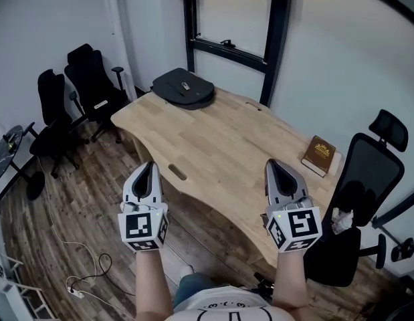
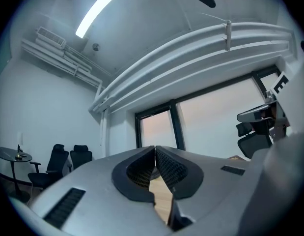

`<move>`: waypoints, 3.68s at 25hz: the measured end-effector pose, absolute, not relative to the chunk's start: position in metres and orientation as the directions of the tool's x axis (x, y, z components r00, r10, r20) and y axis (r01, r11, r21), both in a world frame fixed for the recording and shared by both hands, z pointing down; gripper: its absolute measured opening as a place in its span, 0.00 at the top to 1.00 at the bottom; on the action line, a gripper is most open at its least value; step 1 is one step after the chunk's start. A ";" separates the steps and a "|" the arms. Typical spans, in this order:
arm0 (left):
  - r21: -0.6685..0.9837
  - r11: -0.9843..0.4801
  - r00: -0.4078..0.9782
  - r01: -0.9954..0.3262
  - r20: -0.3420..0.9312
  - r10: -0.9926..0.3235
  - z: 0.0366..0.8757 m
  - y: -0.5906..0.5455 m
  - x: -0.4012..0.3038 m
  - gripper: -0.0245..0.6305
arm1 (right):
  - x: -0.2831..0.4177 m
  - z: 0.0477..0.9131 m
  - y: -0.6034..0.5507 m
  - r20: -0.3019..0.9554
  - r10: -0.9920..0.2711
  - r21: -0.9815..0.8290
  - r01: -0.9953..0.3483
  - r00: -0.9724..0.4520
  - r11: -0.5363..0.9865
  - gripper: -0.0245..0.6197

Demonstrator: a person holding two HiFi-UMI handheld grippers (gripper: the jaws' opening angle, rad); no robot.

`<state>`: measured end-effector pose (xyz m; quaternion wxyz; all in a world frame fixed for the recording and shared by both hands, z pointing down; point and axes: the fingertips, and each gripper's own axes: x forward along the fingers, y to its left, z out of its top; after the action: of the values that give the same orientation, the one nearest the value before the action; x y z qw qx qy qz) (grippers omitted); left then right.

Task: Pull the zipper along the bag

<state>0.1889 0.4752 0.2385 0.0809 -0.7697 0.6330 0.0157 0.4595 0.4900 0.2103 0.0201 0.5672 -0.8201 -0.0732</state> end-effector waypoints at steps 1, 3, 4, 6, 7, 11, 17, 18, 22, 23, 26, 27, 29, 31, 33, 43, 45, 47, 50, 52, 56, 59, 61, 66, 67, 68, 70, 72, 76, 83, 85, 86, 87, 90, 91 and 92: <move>-0.107 -0.186 0.199 -0.977 -0.125 -0.972 0.239 0.467 0.174 0.93 | 0.445 0.212 0.481 -0.047 -0.933 0.132 -0.928 -0.356 0.347 0.88; -0.119 -0.186 0.199 -0.975 -0.117 -0.973 0.240 0.450 0.143 0.93 | 0.413 0.213 0.463 -0.051 -0.930 0.113 -0.928 -0.363 0.356 0.88; -0.129 -0.187 0.201 -0.974 -0.111 -0.973 0.240 0.442 0.128 0.93 | 0.395 0.213 0.454 -0.055 -0.928 0.106 -0.927 -0.368 0.361 0.88; -0.151 -0.194 0.210 -0.969 -0.098 -0.973 0.240 0.429 0.100 0.93 | 0.359 0.213 0.437 -0.061 -0.924 0.097 -0.924 -0.377 0.371 0.88; -0.160 -0.197 0.213 -0.967 -0.093 -0.973 0.240 0.424 0.086 0.93 | 0.341 0.214 0.429 -0.061 -0.922 0.096 -0.921 -0.384 0.377 0.88; -0.133 -0.171 0.184 -0.976 -0.098 -0.978 0.243 0.406 0.028 0.93 | 0.274 0.217 0.407 -0.045 -0.904 0.125 -0.901 -0.424 0.416 0.88; -0.081 -0.149 0.155 -0.985 -0.079 -0.985 0.264 0.384 -0.016 0.93 | 0.230 0.226 0.371 -0.005 -0.898 0.148 -0.888 -0.441 0.435 0.88; -0.076 -0.144 0.150 -0.987 -0.076 -0.986 0.267 0.380 -0.021 0.93 | 0.226 0.228 0.364 -0.001 -0.896 0.148 -0.886 -0.444 0.439 0.88; -0.063 -0.116 0.120 -0.991 -0.064 -0.991 0.280 0.363 -0.042 0.93 | 0.200 0.238 0.332 0.012 -0.878 0.147 -0.868 -0.478 0.474 0.88; -0.061 -0.111 0.115 -0.992 -0.061 -0.991 0.283 0.357 -0.048 0.93 | 0.192 0.241 0.322 0.012 -0.874 0.145 -0.864 -0.486 0.482 0.88; -0.074 -0.105 0.109 -0.992 -0.055 -0.992 0.289 0.330 -0.066 0.93 | 0.167 0.250 0.289 0.013 -0.863 0.136 -0.854 -0.505 0.502 0.88; -0.081 -0.105 0.110 -0.991 -0.053 -0.993 0.291 0.319 -0.071 0.93 | 0.158 0.253 0.276 0.013 -0.860 0.130 -0.852 -0.510 0.507 0.88; -0.091 -0.115 0.119 -0.989 -0.044 -0.992 0.295 0.292 -0.081 0.93 | 0.144 0.260 0.247 0.013 -0.859 0.112 -0.853 -0.512 0.510 0.88; -0.091 -0.139 0.142 -0.986 -0.028 -0.990 0.301 0.262 -0.090 0.93 | 0.129 0.269 0.216 0.018 -0.862 0.087 -0.859 -0.506 0.505 0.88; -0.082 -0.165 0.167 -0.983 -0.015 -0.986 0.306 0.226 -0.098 0.93 | 0.112 0.278 0.184 0.036 -0.863 0.075 -0.860 -0.503 0.504 0.88; -0.116 -0.325 0.326 -0.939 0.005 -0.945 0.314 0.065 -0.087 0.93 | 0.095 0.300 0.045 0.103 -0.907 0.077 -0.906 -0.409 0.417 0.88; -0.117 -0.326 0.327 -0.938 0.014 -0.945 0.320 0.048 -0.090 0.93 | 0.095 0.305 0.033 0.115 -0.907 0.079 -0.906 -0.405 0.415 0.88; -0.120 -0.337 0.336 -0.934 0.029 -0.941 0.326 0.033 -0.089 0.93 | 0.100 0.310 0.024 0.126 -0.912 0.080 -0.912 -0.391 0.402 0.88; -0.137 -0.373 0.371 -0.917 0.047 -0.928 0.329 0.010 -0.080 0.93 | 0.116 0.316 0.012 0.135 -0.927 0.064 -0.931 -0.349 0.359 0.88; -0.138 -0.409 0.405 -0.902 0.056 -0.913 0.332 -0.006 -0.072 0.93 | 0.125 0.320 0.006 0.139 -0.940 0.059 -0.945 -0.312 0.322 0.88; -0.145 -0.503 0.498 -0.852 0.073 -0.864 0.339 -0.043 -0.049 0.93 | 0.150 0.333 -0.003 0.157 -0.968 0.057 -0.977 -0.196 0.207 0.88; -0.133 -0.566 0.560 -0.814 0.082 -0.825 0.344 -0.076 -0.036 0.93 | 0.167 0.342 -0.015 0.169 -0.980 0.055 -0.992 -0.101 0.112 0.88; -0.123 -0.604 0.597 -0.788 0.087 -0.797 0.350 -0.100 -0.035 0.93 | 0.170 0.347 -0.026 0.177 -0.983 0.055 -0.997 -0.048 0.058 0.88; -0.134 -0.717 0.708 -0.684 0.116 -0.697 0.366 -0.161 -0.034 0.93 | 0.163 0.362 -0.063 0.196 -0.975 0.038 -0.995 0.102 -0.096 0.88; -0.146 -0.736 0.725 -0.661 0.128 -0.677 0.369 -0.173 -0.037 0.93 | 0.156 0.365 -0.073 0.202 -0.972 0.037 -0.993 0.120 -0.115 0.88; -0.160 -0.752 0.738 -0.640 0.145 -0.659 0.373 -0.185 -0.041 0.93 | 0.148 0.369 -0.083 0.209 -0.969 0.038 -0.991 0.135 -0.130 0.88; -0.189 -0.777 0.756 -0.600 0.185 -0.629 0.382 -0.210 -0.050 0.93 | 0.133 0.375 -0.101 0.225 -0.961 0.045 -0.987 0.160 -0.153 0.88; -0.202 -0.807 0.777 -0.554 0.222 -0.589 0.392 -0.233 -0.056 0.93 | 0.120 0.380 -0.116 0.233 -0.955 0.046 -0.983 0.184 -0.178 0.88; -0.154 -0.879 0.827 -0.450 0.298 -0.476 0.419 -0.270 -0.056 0.88 | 0.098 0.391 -0.142 0.225 -0.952 0.006 -0.978 0.206 -0.210 0.88; -0.211 -0.949 0.843 -0.233 0.442 -0.305 0.471 -0.308 -0.040 0.67 | 0.071 0.452 -0.174 0.388 -0.905 -0.058 -0.976 0.173 -0.211 0.50; -0.232 -0.955 0.843 -0.183 0.463 -0.274 0.479 -0.318 -0.033 0.65 | 0.068 0.467 -0.179 0.414 -0.890 -0.066 -0.969 0.189 -0.237 0.52; -0.243 -0.958 0.841 -0.154 0.477 -0.256 0.485 -0.321 -0.029 0.64 | 0.067 0.475 -0.181 0.428 -0.883 -0.077 -0.966 0.193 -0.248 0.52; -0.254 -0.959 0.836 -0.121 0.495 -0.237 0.491 -0.324 -0.026 0.63 | 0.066 0.484 -0.183 0.443 -0.875 -0.086 -0.962 0.196 -0.259 0.52; -0.313 -0.950 0.809 0.014 0.562 -0.173 0.512 -0.326 -0.017 0.61 | 0.063 0.511 -0.188 0.487 -0.850 -0.105 -0.953 0.201 -0.285 0.52; -0.338 -0.938 0.793 0.073 0.590 -0.151 0.520 -0.326 -0.015 0.61 | 0.062 0.519 -0.190 0.498 -0.844 -0.114 -0.950 0.198 -0.290 0.52; -0.363 -0.922 0.772 0.136 0.622 -0.131 0.530 -0.325 -0.014 0.61 | 0.060 0.527 -0.192 0.508 -0.839 -0.126 -0.947 0.193 -0.294 0.52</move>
<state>-0.0136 -0.3254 0.5298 0.1976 -0.9203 -0.0012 -0.3376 0.0601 -0.1924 0.5274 0.1083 0.7646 -0.5842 0.2496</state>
